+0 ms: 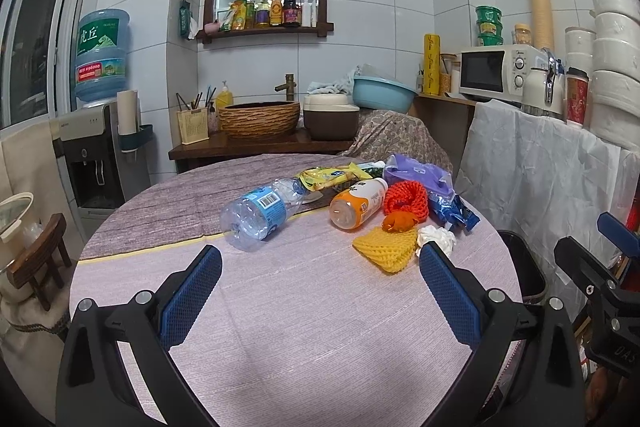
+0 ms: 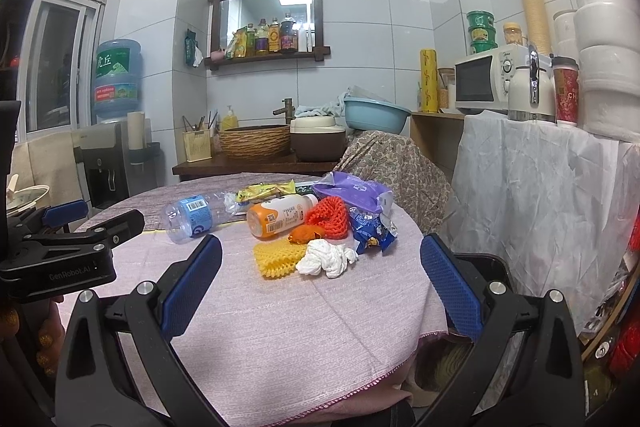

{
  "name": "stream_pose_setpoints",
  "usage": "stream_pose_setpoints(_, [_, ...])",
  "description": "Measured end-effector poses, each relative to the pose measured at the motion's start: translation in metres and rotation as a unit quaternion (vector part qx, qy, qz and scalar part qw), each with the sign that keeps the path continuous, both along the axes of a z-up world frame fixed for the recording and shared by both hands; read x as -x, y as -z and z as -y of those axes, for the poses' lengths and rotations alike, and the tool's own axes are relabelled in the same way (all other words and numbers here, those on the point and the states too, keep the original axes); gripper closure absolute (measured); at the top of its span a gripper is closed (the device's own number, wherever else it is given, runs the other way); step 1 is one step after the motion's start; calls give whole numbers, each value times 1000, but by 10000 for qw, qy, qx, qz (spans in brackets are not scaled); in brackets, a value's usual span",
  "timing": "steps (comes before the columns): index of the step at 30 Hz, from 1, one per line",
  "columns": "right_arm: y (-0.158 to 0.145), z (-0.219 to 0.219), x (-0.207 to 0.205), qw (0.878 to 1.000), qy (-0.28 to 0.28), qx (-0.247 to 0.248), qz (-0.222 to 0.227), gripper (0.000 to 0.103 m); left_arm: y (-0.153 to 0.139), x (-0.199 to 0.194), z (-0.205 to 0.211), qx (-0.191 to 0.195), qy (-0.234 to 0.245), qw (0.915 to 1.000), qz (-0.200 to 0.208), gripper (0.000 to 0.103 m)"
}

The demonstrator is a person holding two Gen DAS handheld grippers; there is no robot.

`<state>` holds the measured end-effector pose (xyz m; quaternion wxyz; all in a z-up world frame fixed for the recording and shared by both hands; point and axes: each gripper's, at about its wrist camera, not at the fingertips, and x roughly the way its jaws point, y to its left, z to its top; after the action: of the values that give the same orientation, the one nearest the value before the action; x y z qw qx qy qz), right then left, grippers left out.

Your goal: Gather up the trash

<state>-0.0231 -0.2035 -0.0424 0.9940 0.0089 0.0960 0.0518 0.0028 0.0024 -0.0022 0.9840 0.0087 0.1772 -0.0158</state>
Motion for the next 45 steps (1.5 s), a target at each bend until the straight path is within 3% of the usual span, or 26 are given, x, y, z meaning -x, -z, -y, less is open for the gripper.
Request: stream_pose_setpoints(45, [2, 2, -2, 10000, 1, -12, -85, 5, 7, 0, 3, 7, 27, 10000, -76, 5])
